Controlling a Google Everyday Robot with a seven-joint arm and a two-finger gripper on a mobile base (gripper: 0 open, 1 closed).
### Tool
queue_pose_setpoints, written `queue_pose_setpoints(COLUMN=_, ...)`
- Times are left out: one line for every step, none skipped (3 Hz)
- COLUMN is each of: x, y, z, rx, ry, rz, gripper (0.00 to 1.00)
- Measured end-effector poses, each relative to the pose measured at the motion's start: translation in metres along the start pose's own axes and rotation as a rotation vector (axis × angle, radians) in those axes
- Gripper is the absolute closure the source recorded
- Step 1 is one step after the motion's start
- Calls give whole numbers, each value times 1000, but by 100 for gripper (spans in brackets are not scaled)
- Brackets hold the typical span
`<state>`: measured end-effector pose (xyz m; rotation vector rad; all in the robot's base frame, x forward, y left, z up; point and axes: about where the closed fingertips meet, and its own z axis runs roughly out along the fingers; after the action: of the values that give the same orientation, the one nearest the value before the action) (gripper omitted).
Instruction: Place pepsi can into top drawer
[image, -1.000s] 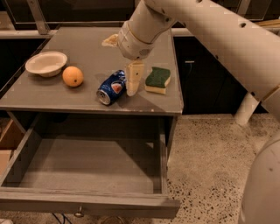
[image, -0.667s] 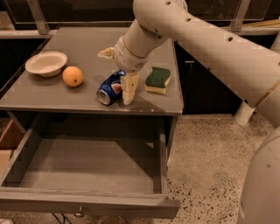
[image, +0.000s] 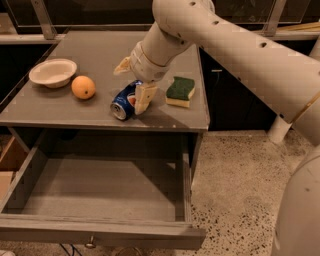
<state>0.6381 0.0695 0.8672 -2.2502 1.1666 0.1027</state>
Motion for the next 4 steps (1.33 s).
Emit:
queue_pose_setpoints(x=0, y=0, z=0, rx=0, ry=0, rz=0, gripper=55)
queue_pose_setpoints(x=0, y=0, z=0, rx=0, ry=0, rz=0, gripper=80)
queue_pose_setpoints(x=0, y=0, z=0, rx=0, ry=0, rz=0, gripper=100)
queue_pose_setpoints(x=1, y=-1, z=-2, rx=2, ry=-1, rz=7, gripper=100)
